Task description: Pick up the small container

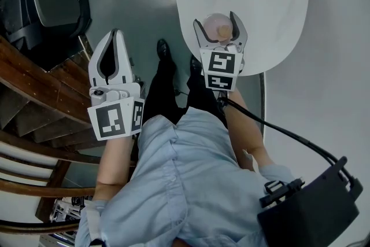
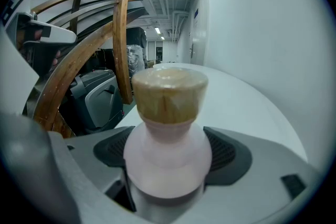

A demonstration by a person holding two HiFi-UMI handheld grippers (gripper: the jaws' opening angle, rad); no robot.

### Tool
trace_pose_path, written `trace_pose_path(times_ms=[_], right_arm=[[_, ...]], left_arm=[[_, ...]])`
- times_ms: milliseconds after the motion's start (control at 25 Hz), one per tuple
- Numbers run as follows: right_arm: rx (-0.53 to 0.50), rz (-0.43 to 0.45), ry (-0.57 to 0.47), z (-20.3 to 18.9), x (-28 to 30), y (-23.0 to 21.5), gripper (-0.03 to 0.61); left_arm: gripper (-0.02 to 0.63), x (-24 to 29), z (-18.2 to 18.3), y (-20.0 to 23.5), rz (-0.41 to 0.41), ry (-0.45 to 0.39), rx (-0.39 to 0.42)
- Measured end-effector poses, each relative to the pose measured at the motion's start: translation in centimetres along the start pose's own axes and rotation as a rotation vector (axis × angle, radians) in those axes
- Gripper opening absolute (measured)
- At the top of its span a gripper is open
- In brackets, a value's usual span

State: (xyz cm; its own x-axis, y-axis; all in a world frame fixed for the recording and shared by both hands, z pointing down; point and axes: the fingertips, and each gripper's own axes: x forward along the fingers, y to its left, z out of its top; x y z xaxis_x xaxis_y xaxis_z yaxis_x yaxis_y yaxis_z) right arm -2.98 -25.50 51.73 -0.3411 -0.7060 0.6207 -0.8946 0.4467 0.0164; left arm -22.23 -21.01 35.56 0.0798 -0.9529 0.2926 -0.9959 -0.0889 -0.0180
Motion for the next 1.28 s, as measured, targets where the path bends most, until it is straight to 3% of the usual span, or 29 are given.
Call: trace_pose_path(times_ms=[880, 1280], right_arm=[[0.027, 0.001, -0.035, 0.6, -0.1, -1.0, 0.400], [0.012, -0.019, -0.069, 4.6, -1.8, -2.0, 0.400]], left_arm=[[-0.001, 0.3, 0.3, -0.8, -0.017, -0.011, 0.009], [0.000, 0.4, 3.3, -0.8, -0.034, -0.044, -0.011]])
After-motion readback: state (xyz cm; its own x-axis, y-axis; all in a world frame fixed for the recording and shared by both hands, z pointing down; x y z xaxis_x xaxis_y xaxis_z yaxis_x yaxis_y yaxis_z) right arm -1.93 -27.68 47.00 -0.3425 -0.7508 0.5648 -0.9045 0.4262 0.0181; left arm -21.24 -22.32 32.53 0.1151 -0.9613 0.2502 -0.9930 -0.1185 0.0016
